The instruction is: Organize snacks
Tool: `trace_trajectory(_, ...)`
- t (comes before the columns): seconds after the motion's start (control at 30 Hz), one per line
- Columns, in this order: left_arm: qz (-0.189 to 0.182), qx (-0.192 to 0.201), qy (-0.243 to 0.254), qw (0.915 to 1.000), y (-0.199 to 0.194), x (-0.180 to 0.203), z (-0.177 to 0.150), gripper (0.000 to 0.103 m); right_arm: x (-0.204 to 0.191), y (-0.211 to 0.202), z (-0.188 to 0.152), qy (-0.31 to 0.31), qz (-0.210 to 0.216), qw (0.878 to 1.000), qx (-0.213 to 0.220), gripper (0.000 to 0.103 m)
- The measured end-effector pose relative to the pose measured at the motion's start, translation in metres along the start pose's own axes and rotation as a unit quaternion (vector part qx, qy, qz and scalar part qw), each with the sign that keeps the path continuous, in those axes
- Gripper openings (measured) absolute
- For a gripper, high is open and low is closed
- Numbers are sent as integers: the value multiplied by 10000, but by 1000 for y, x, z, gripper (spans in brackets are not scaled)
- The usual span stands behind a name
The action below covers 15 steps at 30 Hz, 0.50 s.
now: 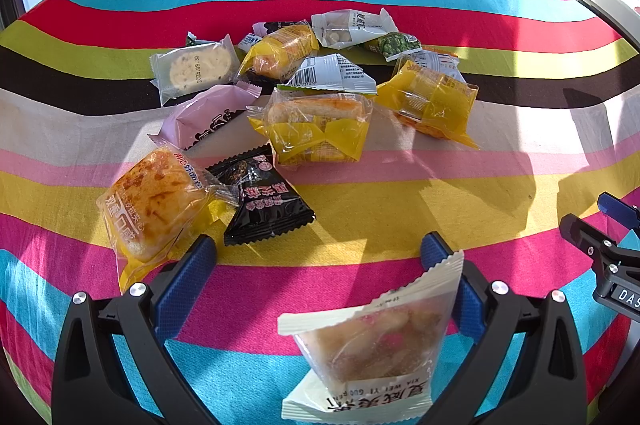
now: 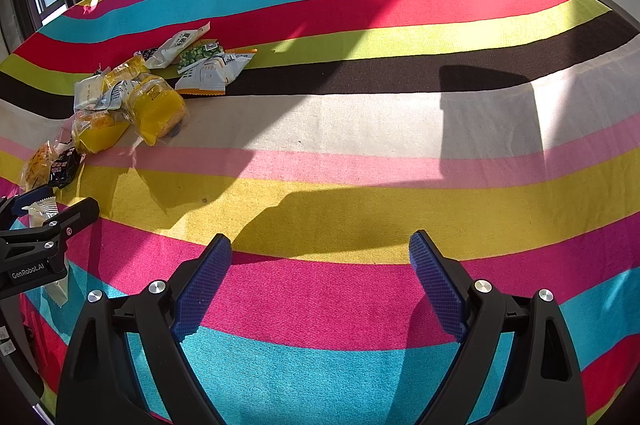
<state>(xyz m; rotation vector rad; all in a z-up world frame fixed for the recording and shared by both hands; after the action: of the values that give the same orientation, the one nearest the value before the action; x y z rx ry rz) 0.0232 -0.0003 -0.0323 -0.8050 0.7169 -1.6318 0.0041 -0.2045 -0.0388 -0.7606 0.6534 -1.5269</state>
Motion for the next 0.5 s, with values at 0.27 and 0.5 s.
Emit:
trace_trajectory(0.27,-1,-1,0,10000,0,0,0,102,-2,1,-1,-8,-10,10000,2,87)
trace_trajectory(0.5,-28,-52,20,10000,-2,2,0,102,2,2,-2,5,5,10000,1,87)
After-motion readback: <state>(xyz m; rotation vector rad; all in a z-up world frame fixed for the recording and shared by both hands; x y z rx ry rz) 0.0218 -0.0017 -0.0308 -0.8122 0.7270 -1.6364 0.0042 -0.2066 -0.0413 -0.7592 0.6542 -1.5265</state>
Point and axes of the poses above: each gripper's, at about its wrist camera, not at the fingertips, and y roughly the way its jaws point, x to its right, z to its top, the point moved 4 cm from there along y, roughly the way its jaws point, and after that the axes turned 11 degrees about -z, right-handed, at the moved point
